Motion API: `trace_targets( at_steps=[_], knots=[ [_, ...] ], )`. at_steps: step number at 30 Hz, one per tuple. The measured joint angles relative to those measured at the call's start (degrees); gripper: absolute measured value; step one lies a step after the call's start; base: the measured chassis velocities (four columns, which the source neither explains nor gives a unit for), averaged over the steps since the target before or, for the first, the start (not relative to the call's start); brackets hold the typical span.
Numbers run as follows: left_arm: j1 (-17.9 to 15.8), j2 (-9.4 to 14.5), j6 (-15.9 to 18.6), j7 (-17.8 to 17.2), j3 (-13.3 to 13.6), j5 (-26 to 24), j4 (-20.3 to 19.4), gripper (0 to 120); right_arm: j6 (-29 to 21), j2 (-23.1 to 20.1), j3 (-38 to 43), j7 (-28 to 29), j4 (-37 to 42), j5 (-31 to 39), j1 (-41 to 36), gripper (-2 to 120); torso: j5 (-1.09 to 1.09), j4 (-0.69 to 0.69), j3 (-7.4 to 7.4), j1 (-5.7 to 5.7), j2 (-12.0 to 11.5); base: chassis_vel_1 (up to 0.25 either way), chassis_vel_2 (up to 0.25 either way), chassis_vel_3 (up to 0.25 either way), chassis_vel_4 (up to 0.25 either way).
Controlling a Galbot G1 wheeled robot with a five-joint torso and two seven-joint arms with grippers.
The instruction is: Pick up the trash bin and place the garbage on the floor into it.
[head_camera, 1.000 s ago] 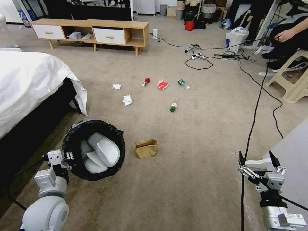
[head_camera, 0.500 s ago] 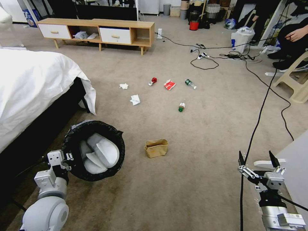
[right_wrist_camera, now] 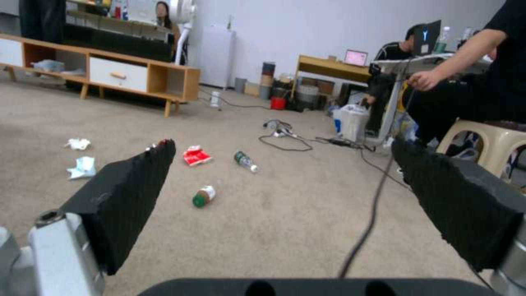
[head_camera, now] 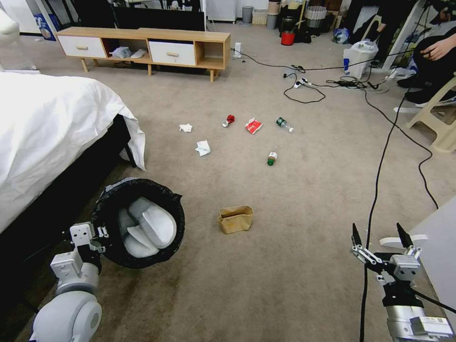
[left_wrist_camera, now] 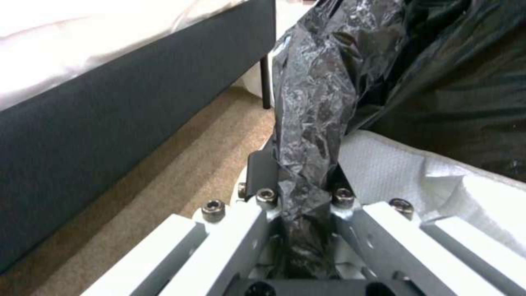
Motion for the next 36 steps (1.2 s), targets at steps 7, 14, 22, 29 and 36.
trace_targets(
  at_steps=[7, 14, 22, 29, 36],
  knots=[
    [0.03, -0.12, -0.08, 0.0, 0.32, 0.15, 0.07, 1, -0.78, 0.0, -0.05, -0.75, 0.4, 0.73, -0.15, 100, 0.0, 0.0, 0.0, 0.0, 0.0, 0.0, 0.0, 0.0, 0.0],
    [0.04, -0.34, -0.25, 0.03, 0.29, 0.27, 0.29, 1, -1.0, 0.0, -0.27, -0.87, 0.46, 1.57, -0.17, 100, 0.0, 0.0, 0.0, 0.0, 0.0, 0.0, 0.0, 0.0, 0.0],
    [0.0, -0.47, -0.38, 0.09, 0.27, 0.32, 0.45, 1, -0.8, 0.0, -0.12, -0.92, 0.21, 1.66, -0.13, 100, 0.01, 0.0, -0.01, 0.0, 0.0, -0.058, 0.069, 0.072, -0.062],
    [-0.02, -0.49, -0.48, 0.09, 0.05, 0.14, 0.49, 1, -0.75, 0.0, -0.29, -0.91, 0.08, 1.74, -0.05, 100, 0.0, 0.0, 0.0, 0.0, 0.0, -0.184, 0.19, 0.204, -0.205],
    [0.02, -0.48, -0.51, 0.08, 0.0, 0.03, 0.46, 1, -0.75, 0.0, -0.35, -0.91, 0.01, 1.76, -0.01, 100, 0.0, 0.0, 0.01, 0.0, 0.0, -0.179, 0.185, 0.181, -0.184]
  ],
)
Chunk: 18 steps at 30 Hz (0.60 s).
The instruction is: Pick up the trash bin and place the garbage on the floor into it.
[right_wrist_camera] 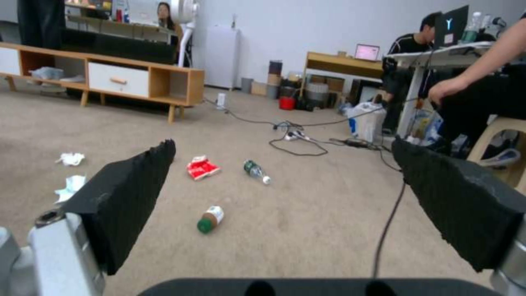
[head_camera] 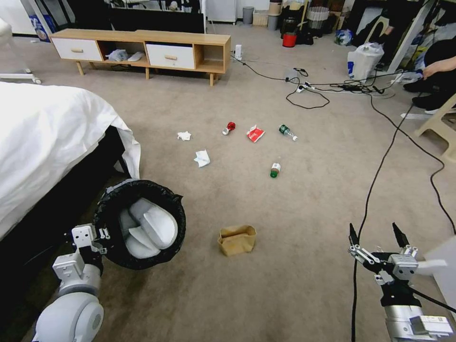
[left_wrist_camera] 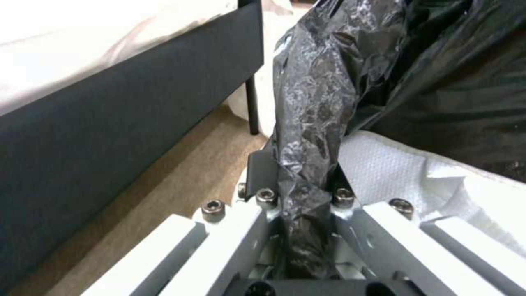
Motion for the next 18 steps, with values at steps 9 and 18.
trace_targets(
  at_steps=[9, 18],
  knots=[
    [-0.05, 0.02, -0.05, -0.03, 0.0, 0.01, -0.02, 1, 0.58, 0.0, -0.07, -0.01, -0.22, -0.01, 0.0, 100, 0.0, 0.0, -0.01, 0.0, 0.0, -0.172, 0.158, 0.167, -0.171],
    [-0.1, 0.11, -0.08, -0.18, -0.15, 0.0, -0.07, 1, 3.68, 0.0, -0.61, 0.23, -1.13, -0.91, -0.13, 100, 0.0, -0.01, 0.0, 0.0, 0.0, -0.116, 0.117, 0.112, -0.112]
  ],
)
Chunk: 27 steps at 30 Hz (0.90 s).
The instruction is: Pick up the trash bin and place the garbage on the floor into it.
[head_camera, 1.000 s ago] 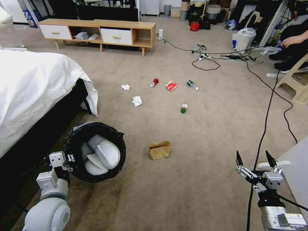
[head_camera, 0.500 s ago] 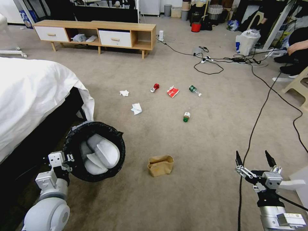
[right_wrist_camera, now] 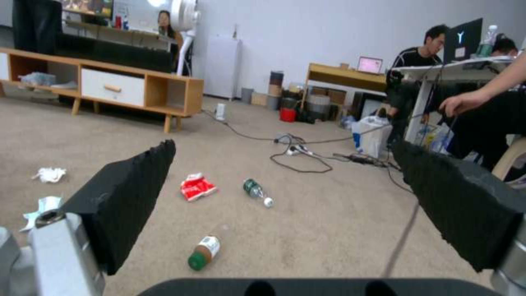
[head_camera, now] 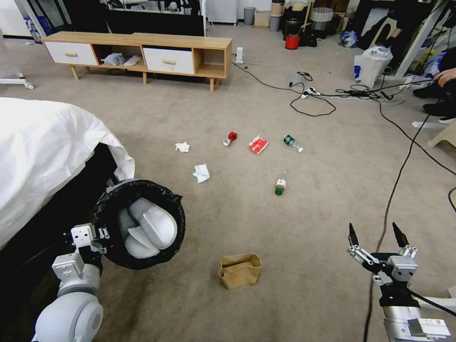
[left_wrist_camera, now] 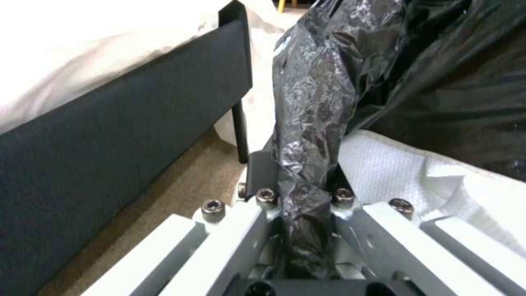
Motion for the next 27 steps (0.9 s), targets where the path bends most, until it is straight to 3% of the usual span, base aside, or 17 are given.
trace_targets(
  at_steps=[19, 22, 24, 25, 27],
  knots=[
    [0.28, -0.11, 0.12, -0.18, -0.12, 0.2, -0.45, 1, -5.21, -2.02, -5.21, 1.1, 0.96, -2.22, 0.55, 100, 0.0, 0.0, -0.02, -0.01, -0.01, 0.0, 0.0, 0.0, 0.0],
    [0.44, -0.23, 0.21, -0.27, -0.12, 0.46, -0.45, 1, -6.84, -4.73, -7.4, 2.38, 0.95, -2.17, 0.57, 100, 0.0, 0.0, -0.01, -0.01, -0.01, 0.0, 0.0, 0.0, 0.0],
    [1.01, 0.1, 0.29, -0.34, -0.07, 1.18, -0.5, 1, -9.83, -10.71, -10.69, 5.51, 0.89, -0.38, 0.36, 100, 0.0, 0.01, -0.01, -0.01, -0.01, 0.0, 0.0, 0.0, 0.0],
    [1.01, 0.1, 0.29, -0.34, -0.07, 1.18, -0.5, 1, -9.83, -10.71, -10.69, 5.51, 0.89, -0.38, 0.36, 100, 0.0, 0.01, -0.01, -0.01, -0.01, 0.0, 0.0, 0.0, 0.0],
    [1.24, 0.31, 0.3, -0.31, -0.09, 1.43, -0.48, 1, -11.61, -16.12, -12.88, 8.28, 0.22, 2.97, 0.27, 100, 0.02, 0.0, -0.01, -0.01, -0.01, 0.0, 0.0, 0.0, 0.0]
  ],
)
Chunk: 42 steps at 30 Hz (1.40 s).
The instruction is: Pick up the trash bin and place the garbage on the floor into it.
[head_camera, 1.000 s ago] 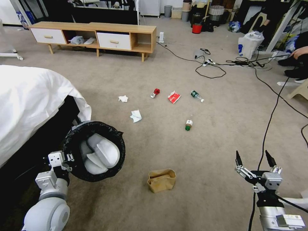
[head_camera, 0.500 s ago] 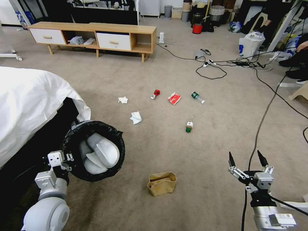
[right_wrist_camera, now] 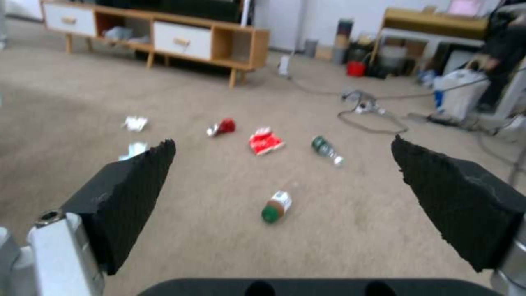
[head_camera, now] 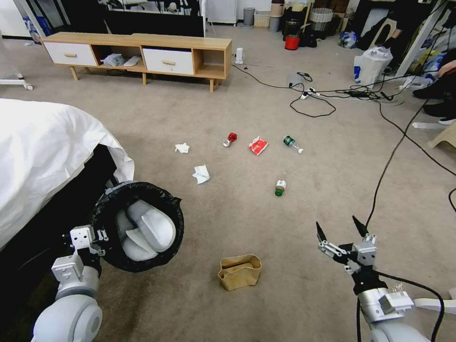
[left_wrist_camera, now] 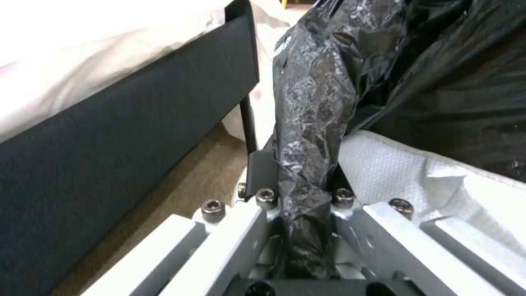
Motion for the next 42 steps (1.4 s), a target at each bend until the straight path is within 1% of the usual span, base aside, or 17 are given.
trace_targets(
  at_steps=[1, 3, 4, 5, 7, 8, 14, 15, 17, 18, 19, 22, 23, 24, 31, 36, 42],
  knots=[
    [0.0, 0.0, 0.0, 0.0, 0.0, 0.0, 0.0, 1, 0.0, 0.0, 0.0, 0.0, 0.0, 0.0, 0.0, 100, 0.0, 0.0, 0.0, 0.0, 0.0, 0.0, 0.0, 0.0, 0.0],
    [0.13, 0.16, -0.05, 0.25, -0.12, 0.16, 0.52, 1, -1.19, -10.42, -2.67, 4.06, -2.03, 5.49, 0.5, 100, 0.01, -0.02, 0.0, 0.0, 0.0, 0.0, 0.0, 0.0, 0.0],
    [0.01, 0.2, -0.32, 0.61, -0.11, -0.04, 1.29, 1, -1.52, -18.32, -4.88, 6.34, -4.01, 9.69, 1.77, 100, -0.01, 0.02, 0.01, 0.0, 0.02, 0.0, 0.0, 0.0, 0.0],
    [0.01, 0.2, -0.32, 0.61, -0.11, -0.04, 1.29, 1, -1.52, -18.32, -4.88, 6.34, -4.01, 9.69, 1.77, 100, -0.01, 0.02, 0.01, 0.0, 0.02, 0.0, 0.0, 0.0, 0.0],
    [-0.27, 0.56, -0.48, 1.0, 0.06, -0.63, 2.0, 1, -1.8, -24.46, -8.13, 9.23, -6.19, 14.14, 4.17, 100, -0.01, 0.0, 0.01, 0.0, 0.02, 0.0, 0.0, 0.0, 0.0],
    [-0.27, 0.56, -0.48, 1.0, 0.06, -0.63, 2.0, 1, -1.8, -24.46, -8.13, 9.23, -6.19, 14.14, 4.17, 100, -0.01, 0.0, 0.01, 0.0, 0.02, 0.0, 0.0, 0.0, 0.0],
    [-1.68, 1.2, -0.55, 0.88, 0.54, -0.67, 3.88, 1, -3.93, -35.63, -15.25, 12.01, -9.67, 19.8, 9.67, 100, 0.01, 0.0, 0.01, 0.0, 0.01, 0.0, 0.0, 0.0, 0.0],
    [-1.68, 1.2, -0.55, 0.88, 0.54, -0.67, 3.88, 1, -3.93, -35.63, -15.25, 12.01, -9.67, 19.8, 9.67, 100, 0.01, 0.0, 0.01, 0.0, 0.01, 0.0, 0.0, 0.0, 0.0],
    [-1.9, -0.04, -0.41, -0.08, 0.32, -0.45, 4.08, 1, -6.71, -41.61, -18.39, 11.54, -9.97, 22.18, 11.59, 100, 0.0, -0.01, 0.01, 0.0, 0.01, 0.0, 0.0, 0.0, 0.0],
    [-1.9, -0.04, -0.41, -0.08, 0.32, -0.45, 4.08, 1, -6.71, -41.61, -18.39, 11.54, -9.97, 22.18, 11.59, 100, 0.0, -0.01, 0.01, 0.0, 0.01, 0.0, 0.0, 0.0, 0.0],
    [-1.83, -1.44, -0.24, -0.31, 0.08, -0.28, 4.11, 1, -7.98, -45.12, -21.38, 11.26, -9.75, 24.03, 13.4, 100, -0.01, -0.01, 0.01, 0.0, 0.01, 0.0, 0.0, 0.0, 0.0],
    [-1.6, -3.76, -0.26, -0.19, -0.47, 1.01, 4.44, 1, -10.29, -48.13, -24.99, 9.43, -9.27, 26.28, 16.1, 100, -0.02, 0.0, 0.01, 0.0, 0.01, 0.0, 0.0, 0.0, 0.0],
    [-1.47, -4.88, -0.27, -0.2, -0.88, 1.56, 4.56, 1, -12.12, -49.62, -27.12, 8.2, -8.99, 27.77, 17.79, 100, -0.01, 0.01, 0.01, 0.0, 0.01, 0.0, 0.0, 0.0, 0.0],
    [-1.1, -7.1, -0.5, 0.08, -1.76, 2.15, 4.59, 1, -15.9, -51.35, -34.57, 7.15, -8.67, 31.8, 24.47, 100, -0.02, -0.02, 0.01, 0.0, 0.01, 0.0, 0.0, 0.0, 0.0],
    [-1.4, -8.27, -0.93, 0.28, -2.04, 2.82, 4.59, 1, -20.3, -49.08, -47.75, 7.2, -8.9, 37.53, 37.49, 100, -0.02, 0.01, 0.01, 0.0, 0.01, 0.0, 0.0, 0.0, 0.0],
    [-1.65, -8.82, -1.22, 0.6, -2.75, 2.96, 4.47, 1, -24.63, -43.13, -61.59, 8.96, -10.2, 41.99, 52.1, 100, -0.01, -0.01, 0.01, 0.0, 0.01, 0.0, 0.0, 0.0, 0.0],
    [-1.04, -8.98, -1.63, 0.74, -3.86, 2.59, 3.61, 1, -27.53, -36.6, -71.68, 11.31, -11.7, 45.58, 62.31, 100, -0.03, 0.01, 0.01, 0.0, 0.01, 0.0, 0.0, 0.0, 0.0]
  ],
)
